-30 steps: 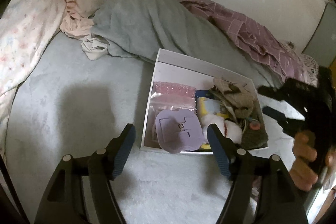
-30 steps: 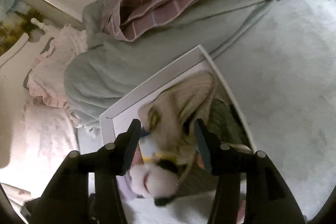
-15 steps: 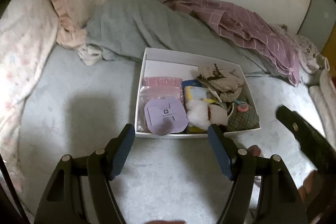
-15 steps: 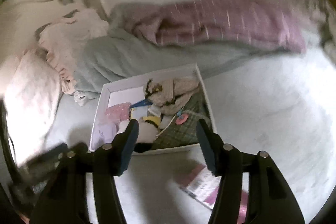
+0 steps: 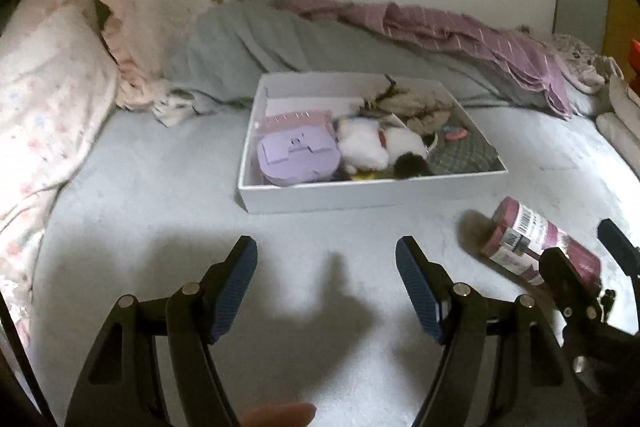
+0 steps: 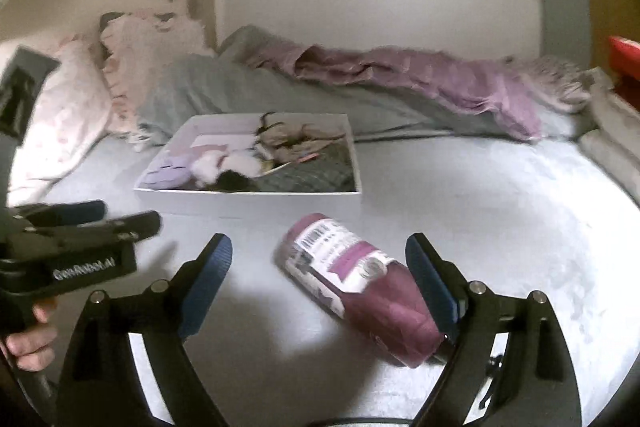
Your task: Organize soft objects
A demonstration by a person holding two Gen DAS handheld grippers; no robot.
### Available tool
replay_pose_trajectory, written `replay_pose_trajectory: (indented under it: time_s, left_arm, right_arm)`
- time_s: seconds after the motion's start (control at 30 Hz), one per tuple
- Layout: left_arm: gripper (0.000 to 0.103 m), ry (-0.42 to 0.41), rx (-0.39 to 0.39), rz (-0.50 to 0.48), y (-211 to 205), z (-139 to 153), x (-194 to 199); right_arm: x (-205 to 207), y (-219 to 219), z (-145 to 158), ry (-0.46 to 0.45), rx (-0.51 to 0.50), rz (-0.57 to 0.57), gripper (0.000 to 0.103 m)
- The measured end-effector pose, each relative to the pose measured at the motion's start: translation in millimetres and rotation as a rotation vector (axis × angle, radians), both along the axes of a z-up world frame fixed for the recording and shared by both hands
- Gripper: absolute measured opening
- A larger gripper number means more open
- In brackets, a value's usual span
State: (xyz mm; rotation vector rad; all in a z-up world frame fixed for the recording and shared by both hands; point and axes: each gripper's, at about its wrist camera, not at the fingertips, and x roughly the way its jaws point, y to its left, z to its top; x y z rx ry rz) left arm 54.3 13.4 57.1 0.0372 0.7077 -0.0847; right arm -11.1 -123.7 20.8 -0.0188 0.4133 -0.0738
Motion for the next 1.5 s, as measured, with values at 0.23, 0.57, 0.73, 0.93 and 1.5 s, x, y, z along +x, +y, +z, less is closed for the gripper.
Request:
replay_pose_trajectory:
  time_s: [0.23, 0.57, 0.73, 0.93, 1.5]
  left_arm:
    - [0.072, -0.077, -0.027, 0.024, 8, 2, -9]
    - [0.072, -0.058, -0.063, 0.018, 8, 0, -13]
    - [0.072, -0.062, -0.049, 0.008, 3, 1, -17]
    - [0.072, -0.058, -0.063, 0.008, 2, 1, -18]
    - [0.072, -0.054, -0.057, 0.008, 2, 0, -17]
  right_arm:
    - [-1, 6, -5, -0.001, -0.051, -0.031, 0.091]
    - [-9, -5, -5, -0.025, 0.006, -0.035, 0.091]
    - [-14, 2, -3, -0.051, -0.027, -0.011, 0.093]
    - [-17, 5, -2, -0.06, -0.038, 0.012, 0.096]
    - [-14, 1, -3, -0.052, -0.024, 0.013, 0.1]
